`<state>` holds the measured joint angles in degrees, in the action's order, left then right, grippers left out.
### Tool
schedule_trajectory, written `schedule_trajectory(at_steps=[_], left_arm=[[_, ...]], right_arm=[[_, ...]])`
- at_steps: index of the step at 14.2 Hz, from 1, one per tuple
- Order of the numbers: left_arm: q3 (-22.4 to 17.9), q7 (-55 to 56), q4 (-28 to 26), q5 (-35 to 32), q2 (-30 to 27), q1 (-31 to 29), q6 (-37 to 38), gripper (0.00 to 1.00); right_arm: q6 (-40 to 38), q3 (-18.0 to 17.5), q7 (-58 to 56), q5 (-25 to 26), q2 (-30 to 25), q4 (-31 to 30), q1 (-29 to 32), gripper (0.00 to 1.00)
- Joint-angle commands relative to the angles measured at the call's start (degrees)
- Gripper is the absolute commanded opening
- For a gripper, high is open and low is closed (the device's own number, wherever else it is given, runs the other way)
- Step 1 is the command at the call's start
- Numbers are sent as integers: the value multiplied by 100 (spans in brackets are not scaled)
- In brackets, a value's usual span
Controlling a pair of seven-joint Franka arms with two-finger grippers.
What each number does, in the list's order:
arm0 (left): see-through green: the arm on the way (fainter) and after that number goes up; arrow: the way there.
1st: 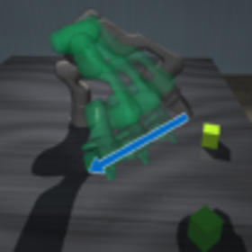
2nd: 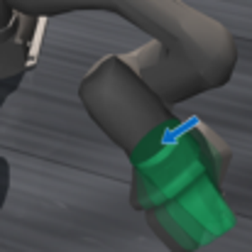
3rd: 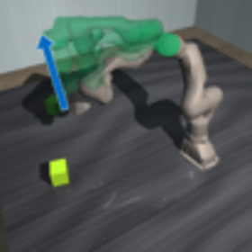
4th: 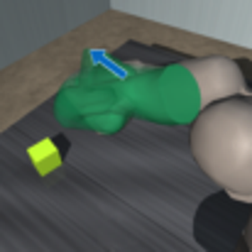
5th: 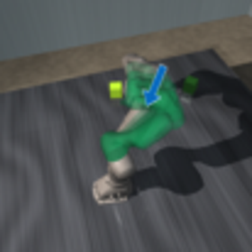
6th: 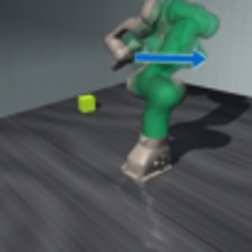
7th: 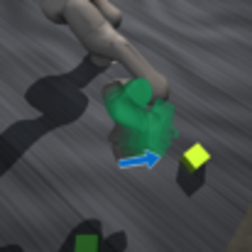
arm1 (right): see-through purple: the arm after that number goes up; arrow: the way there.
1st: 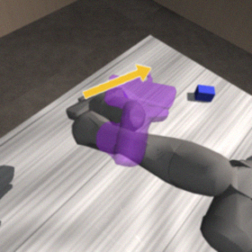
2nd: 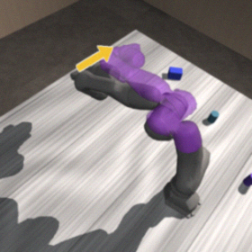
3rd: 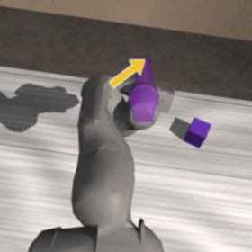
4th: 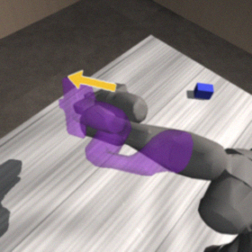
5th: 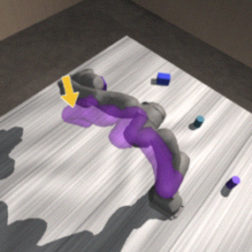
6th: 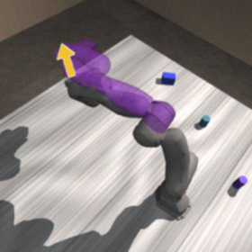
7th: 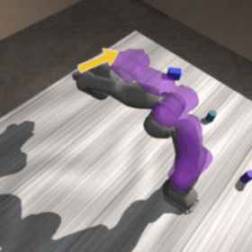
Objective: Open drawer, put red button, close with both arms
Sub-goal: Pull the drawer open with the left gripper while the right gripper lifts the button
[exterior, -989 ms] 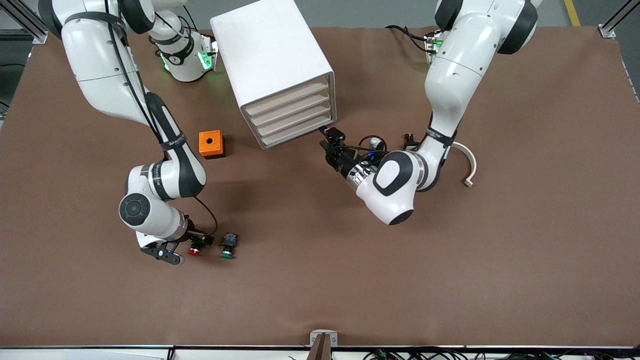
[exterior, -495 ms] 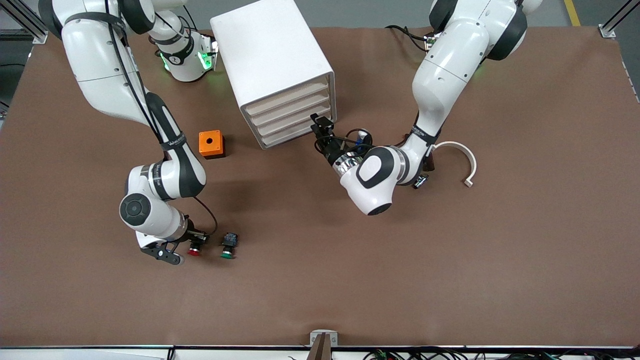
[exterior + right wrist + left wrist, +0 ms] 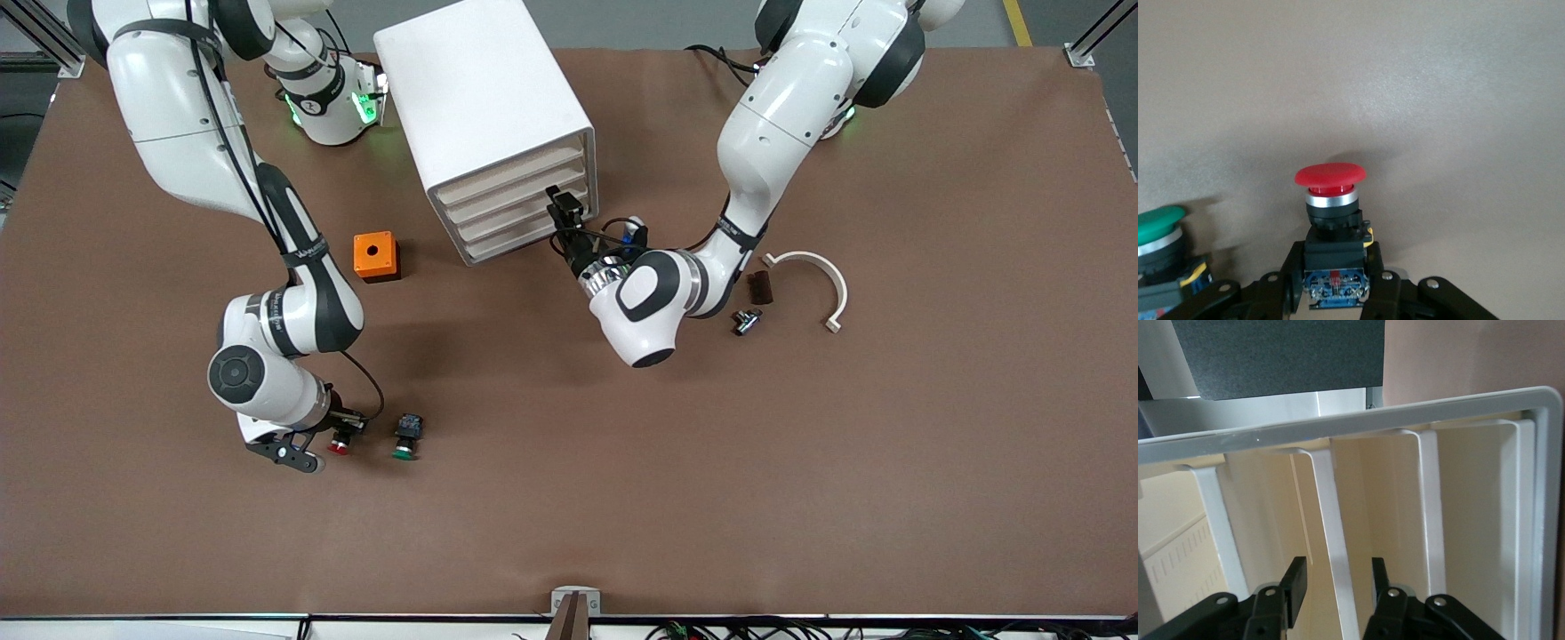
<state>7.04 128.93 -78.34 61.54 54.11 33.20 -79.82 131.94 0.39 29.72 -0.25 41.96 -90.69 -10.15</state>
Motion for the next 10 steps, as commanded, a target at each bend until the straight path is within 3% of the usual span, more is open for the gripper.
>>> schedule_trajectory(at_steps=[1, 7, 10], left_arm=[[17, 132, -41, 95, 3, 125, 54, 46], [17, 203, -41, 68, 47, 441, 220, 43], [17, 194, -50, 68, 47, 529, 283, 32]], right_arm=[[-588, -21, 69, 60, -432, 60, 22, 0], [-1879, -30, 218, -1, -1407, 8, 39, 0], [-2601, -38, 612, -10, -1874, -10, -13, 0]])
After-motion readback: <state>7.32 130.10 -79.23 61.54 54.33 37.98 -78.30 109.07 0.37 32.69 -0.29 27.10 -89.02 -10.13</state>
